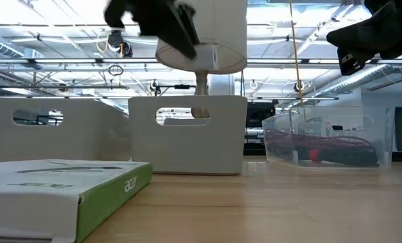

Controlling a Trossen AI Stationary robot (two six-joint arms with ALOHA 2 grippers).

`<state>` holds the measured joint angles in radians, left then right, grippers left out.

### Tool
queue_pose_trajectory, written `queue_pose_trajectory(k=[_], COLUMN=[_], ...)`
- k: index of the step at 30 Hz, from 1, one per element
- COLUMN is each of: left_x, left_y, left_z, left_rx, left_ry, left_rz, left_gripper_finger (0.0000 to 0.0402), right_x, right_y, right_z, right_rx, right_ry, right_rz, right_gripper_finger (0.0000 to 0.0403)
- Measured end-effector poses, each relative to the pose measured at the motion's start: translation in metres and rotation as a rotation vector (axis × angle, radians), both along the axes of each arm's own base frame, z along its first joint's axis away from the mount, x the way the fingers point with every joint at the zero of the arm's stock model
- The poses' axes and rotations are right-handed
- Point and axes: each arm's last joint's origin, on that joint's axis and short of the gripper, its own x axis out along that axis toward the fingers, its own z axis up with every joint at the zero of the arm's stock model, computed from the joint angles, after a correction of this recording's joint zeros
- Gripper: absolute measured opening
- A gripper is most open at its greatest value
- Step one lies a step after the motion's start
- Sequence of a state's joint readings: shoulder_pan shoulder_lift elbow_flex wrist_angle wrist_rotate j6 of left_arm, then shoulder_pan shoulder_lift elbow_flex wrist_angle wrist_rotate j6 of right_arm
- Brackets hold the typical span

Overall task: Pick and place items into bin
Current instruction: Put the white charger adapter into the right gray bin

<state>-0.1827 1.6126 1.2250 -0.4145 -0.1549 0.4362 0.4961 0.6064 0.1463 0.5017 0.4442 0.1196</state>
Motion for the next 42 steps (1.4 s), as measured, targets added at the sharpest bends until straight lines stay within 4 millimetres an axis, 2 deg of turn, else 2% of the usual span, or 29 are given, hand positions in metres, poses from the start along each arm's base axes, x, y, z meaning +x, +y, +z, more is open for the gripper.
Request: queue_pose_trajectory(k=[7, 11, 19, 23, 30, 42], left_x=[0.011, 0.018, 0.028, 0.031, 0.031, 0.031], left_y=[0.038, 0.047, 0.064, 0.072, 0.081, 0.075], left_z=[-0.046, -0.068, -0.097, -0.106, -0.111, -0.111], left_rx=[-0.065, -0.09, -0.088, -0.09, -0.13, -0.158], left_ry=[0.073, 0.079, 0.12, 0.13, 0.149, 0.155], left_rz=[0.06, 0.075, 0.121, 0.145, 0.168, 0.179], left_gripper_finger=[0.0106, 0.0105, 0.0105, 0.0105, 0.0116, 0.0126], right_x=[0.0, 0.0, 0.002, 0.002, 0.003, 0.003], right_y=[0.0, 0.0, 0.001, 0.001, 0.001, 0.002], right_z=[-0.001, -0.002, -0.005, -0.006, -0.007, -0.008], right_rx=[-0.004, 0.003, 0.004, 0.005, 0.008, 0.02], right_ry=[0.008, 0.014, 0.043, 0.046, 0.059, 0.062], right_rz=[0.0, 0.0, -0.001, -0.001, -0.002, -0.003], right_gripper_finger=[0.0, 0.0, 0.0, 0.0, 0.0, 0.0])
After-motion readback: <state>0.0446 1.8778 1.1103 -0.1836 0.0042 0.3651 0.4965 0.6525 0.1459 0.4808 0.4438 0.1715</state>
